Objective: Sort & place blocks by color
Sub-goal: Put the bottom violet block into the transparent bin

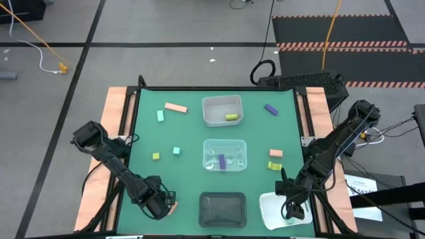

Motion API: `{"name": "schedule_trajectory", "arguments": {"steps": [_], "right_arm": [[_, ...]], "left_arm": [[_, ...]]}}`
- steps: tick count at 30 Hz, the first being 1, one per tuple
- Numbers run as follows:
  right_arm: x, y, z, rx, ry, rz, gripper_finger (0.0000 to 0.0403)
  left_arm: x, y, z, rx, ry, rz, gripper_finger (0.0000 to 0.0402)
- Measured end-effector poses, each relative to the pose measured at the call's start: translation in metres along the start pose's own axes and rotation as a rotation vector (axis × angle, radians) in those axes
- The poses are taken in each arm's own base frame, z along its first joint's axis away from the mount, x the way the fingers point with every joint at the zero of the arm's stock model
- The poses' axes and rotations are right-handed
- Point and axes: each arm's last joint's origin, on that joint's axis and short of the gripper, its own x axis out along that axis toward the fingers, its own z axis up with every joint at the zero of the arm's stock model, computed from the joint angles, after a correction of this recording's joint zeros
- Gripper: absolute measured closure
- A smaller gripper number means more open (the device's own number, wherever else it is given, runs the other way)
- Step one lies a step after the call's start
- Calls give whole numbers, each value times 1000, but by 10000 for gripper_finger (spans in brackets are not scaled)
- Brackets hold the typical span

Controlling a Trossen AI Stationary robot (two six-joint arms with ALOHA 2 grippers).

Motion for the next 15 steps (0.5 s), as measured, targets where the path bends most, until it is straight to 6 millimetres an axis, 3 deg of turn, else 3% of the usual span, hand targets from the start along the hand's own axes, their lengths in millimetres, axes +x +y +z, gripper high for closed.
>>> {"name": "schedule_trajectory", "arguments": {"steps": [7, 15], "right_arm": [[0, 6, -1, -58, 69, 80, 206], [-5, 5, 12, -133, 20, 108, 298]], "left_arm": [[-33, -8, 4, 3, -84, -240, 300], [-79, -21, 29, 17, -329, -609, 300]]}}
